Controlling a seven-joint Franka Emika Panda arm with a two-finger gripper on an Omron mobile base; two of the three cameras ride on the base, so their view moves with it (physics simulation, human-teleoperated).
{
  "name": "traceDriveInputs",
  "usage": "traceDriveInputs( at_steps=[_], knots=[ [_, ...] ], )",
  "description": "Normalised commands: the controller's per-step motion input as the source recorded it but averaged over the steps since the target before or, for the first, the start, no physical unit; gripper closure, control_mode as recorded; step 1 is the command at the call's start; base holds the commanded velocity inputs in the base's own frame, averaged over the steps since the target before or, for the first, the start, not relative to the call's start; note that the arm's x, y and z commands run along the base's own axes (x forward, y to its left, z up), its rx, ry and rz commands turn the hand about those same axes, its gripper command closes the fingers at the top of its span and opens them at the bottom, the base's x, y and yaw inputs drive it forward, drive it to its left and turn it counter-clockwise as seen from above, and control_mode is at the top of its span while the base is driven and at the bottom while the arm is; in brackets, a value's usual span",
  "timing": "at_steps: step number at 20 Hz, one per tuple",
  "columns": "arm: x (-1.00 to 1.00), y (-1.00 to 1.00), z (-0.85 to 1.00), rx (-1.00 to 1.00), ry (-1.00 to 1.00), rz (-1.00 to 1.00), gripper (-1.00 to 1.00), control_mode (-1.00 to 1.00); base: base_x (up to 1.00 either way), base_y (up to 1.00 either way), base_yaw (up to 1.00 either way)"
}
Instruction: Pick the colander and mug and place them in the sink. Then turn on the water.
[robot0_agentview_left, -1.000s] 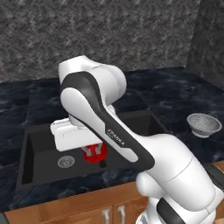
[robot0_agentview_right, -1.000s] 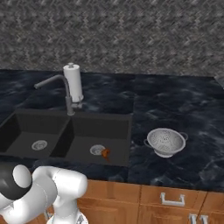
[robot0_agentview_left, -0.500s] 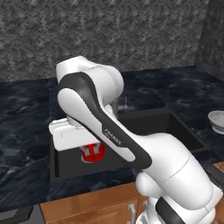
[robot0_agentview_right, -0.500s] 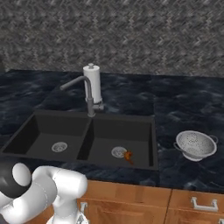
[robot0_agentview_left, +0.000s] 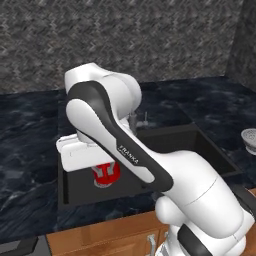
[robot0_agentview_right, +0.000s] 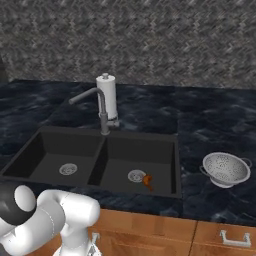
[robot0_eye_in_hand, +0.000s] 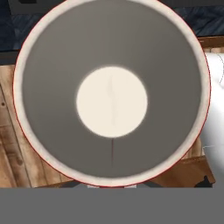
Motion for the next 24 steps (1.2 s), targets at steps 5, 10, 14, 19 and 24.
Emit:
traceDriveInputs(
  at_steps=[5,10,14,19,24],
  knots=[
    [0.00,0.00,0.00,0.00,0.00,0.00,1.00,1.00,0.76,0.31,-0.22],
    [0.00,0.00,0.00,0.00,0.00,0.00,1.00,1.00,0.60,0.34,-0.27],
    [0.00,0.00,0.00,0.00,0.00,0.00,1.00,1.00,0.70,0.27,-0.21],
    [0.00,0.00,0.00,0.00,0.00,0.00,1.00,1.00,0.55,0.17,-0.29],
    [0.00,0.00,0.00,0.00,0.00,0.00,1.00,1.00,0.47,0.25,-0.32]
  ],
)
